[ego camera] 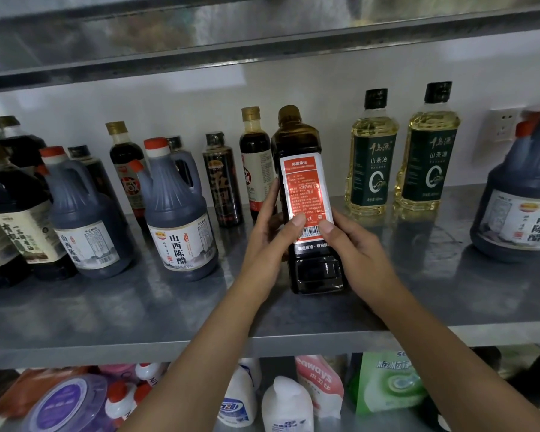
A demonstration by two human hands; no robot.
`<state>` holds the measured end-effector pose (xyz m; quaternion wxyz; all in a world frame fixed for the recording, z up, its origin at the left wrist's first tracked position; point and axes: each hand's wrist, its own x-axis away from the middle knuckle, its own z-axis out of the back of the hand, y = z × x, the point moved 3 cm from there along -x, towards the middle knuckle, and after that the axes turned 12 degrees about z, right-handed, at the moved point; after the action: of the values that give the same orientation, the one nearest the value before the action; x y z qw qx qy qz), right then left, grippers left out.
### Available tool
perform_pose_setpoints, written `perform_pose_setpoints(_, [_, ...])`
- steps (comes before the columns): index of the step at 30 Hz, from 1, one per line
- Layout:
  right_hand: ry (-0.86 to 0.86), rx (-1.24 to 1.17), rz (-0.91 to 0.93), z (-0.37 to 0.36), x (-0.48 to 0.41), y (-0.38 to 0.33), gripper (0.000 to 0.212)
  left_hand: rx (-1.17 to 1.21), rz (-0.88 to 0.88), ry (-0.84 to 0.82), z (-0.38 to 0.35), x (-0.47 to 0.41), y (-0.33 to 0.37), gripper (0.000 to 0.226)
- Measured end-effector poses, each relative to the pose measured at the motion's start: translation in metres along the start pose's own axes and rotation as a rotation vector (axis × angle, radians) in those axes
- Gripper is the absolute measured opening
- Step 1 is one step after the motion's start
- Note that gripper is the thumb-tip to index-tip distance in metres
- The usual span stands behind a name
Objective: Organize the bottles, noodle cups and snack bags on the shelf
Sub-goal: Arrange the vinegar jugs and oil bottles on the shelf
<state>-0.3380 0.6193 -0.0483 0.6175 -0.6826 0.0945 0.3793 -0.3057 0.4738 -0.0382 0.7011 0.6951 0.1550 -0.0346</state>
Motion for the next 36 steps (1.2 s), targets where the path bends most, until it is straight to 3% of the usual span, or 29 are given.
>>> perform_pose_setpoints(4, [-0.008,-0.002,0.002,0.0,0.001,-0.003,0.064,0.011,0.004,-0.009,0.0,0.0,0.0,0.106])
perform_pose_setpoints(8, [0.001,0.153,0.067,0.002,0.003,-0.012,0.063,-0.007,0.021,-0.003,-0.006,0.0,0.01,0.093])
perform_pose_setpoints(11, [0.019,0.451,0.16,0.003,0.004,-0.017,0.088,-0.065,0.022,0.008,-0.016,-0.004,0.019,0.061])
perform_pose_setpoints(14, [0.074,0.667,0.151,0.001,0.006,-0.022,0.11,-0.132,0.016,0.049,-0.023,-0.01,0.021,0.063])
perform_pose_setpoints(17, [0.115,0.744,0.044,0.0,0.01,-0.021,0.116,-0.151,0.048,0.073,-0.025,-0.012,0.02,0.073])
perform_pose_setpoints(25, [0.14,0.748,-0.144,-0.005,0.012,-0.015,0.098,-0.069,0.105,0.005,-0.025,-0.013,0.017,0.067])
perform_pose_setpoints(32, [0.108,0.711,-0.216,-0.001,-0.007,-0.002,0.087,-0.183,-0.008,-0.017,-0.027,-0.014,0.017,0.062])
perform_pose_setpoints(36, [0.11,0.74,-0.248,-0.002,-0.044,0.014,0.08,-0.154,-0.027,0.14,-0.011,-0.019,0.011,0.063])
